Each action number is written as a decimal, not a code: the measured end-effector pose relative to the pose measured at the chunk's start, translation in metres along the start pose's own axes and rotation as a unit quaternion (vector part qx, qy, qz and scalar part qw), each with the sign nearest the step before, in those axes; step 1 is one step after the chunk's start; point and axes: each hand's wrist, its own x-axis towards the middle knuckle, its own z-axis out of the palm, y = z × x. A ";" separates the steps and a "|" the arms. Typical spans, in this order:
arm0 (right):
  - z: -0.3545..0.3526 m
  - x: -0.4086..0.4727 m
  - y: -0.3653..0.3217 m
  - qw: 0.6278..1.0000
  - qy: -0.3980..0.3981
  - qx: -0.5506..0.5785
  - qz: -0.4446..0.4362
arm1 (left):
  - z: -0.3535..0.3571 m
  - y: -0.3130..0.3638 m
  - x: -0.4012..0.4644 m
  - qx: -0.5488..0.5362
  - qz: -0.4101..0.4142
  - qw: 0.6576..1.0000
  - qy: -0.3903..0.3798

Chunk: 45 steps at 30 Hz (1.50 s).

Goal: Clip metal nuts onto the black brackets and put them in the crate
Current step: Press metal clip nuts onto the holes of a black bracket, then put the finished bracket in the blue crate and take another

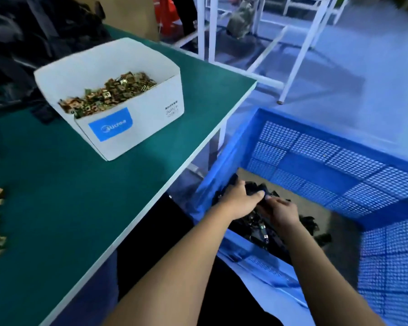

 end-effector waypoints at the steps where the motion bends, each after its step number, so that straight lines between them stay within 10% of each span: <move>1: -0.005 0.007 0.010 0.997 0.020 -0.077 0.011 | 0.002 -0.008 0.001 0.017 -0.009 1.000 -0.015; 5: -0.012 0.012 0.024 0.932 0.081 -0.352 0.031 | -0.001 -0.017 0.004 0.059 0.007 0.998 -0.021; 14: 0.048 -0.037 -0.075 0.909 0.104 -0.346 -0.209 | -0.049 0.023 -0.029 0.017 0.154 0.977 0.148; 24: 0.213 -0.250 -0.201 0.765 -0.078 -0.199 -0.608 | -0.205 0.062 -0.174 -0.101 0.425 0.713 0.549; 34: 0.419 -0.388 -0.044 0.577 -0.418 -0.430 -0.555 | -0.302 -0.171 -0.325 -0.003 0.049 0.604 0.796; 39: 0.462 -0.410 0.013 0.478 -0.441 -0.506 -0.568 | -0.328 -0.263 -0.409 0.088 -0.186 0.505 0.838; 45: 0.508 -0.414 0.050 0.449 -0.437 -0.527 -0.574 | -0.336 -0.326 -0.437 0.063 -0.298 0.637 0.708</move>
